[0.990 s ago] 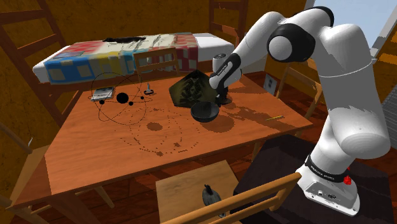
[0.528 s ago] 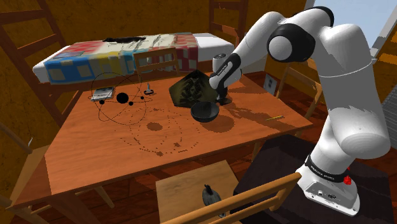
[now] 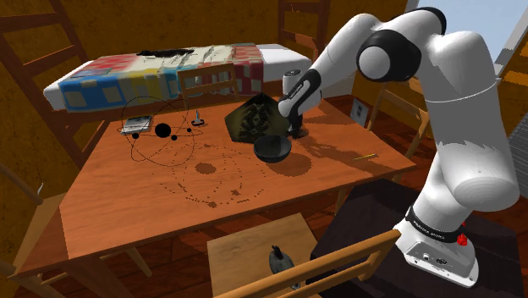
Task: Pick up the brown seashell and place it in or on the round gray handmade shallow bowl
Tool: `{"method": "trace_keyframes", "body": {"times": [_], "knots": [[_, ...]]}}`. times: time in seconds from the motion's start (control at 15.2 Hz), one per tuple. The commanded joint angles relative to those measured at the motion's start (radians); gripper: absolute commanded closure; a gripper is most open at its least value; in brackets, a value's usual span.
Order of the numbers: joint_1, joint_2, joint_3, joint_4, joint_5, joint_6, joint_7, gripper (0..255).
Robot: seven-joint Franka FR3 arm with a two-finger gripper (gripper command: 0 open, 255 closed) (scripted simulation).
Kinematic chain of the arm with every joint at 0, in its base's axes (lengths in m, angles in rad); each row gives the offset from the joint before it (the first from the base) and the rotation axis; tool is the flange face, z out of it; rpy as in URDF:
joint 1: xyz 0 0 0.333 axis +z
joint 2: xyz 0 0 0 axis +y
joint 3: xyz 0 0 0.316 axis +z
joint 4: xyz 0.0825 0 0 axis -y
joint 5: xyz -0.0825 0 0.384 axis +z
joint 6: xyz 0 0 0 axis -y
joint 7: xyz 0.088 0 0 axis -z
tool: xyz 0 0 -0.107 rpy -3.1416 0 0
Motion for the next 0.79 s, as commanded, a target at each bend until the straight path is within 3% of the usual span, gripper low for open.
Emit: {"method": "trace_keyframes", "body": {"times": [0.0,0.73], "knots": [[0.006,-0.018,-0.008,-0.001,-0.009,-0.016,0.003,255],[0.04,-0.119,-0.049,0.019,-0.063,-0.131,0.021,255]]}}
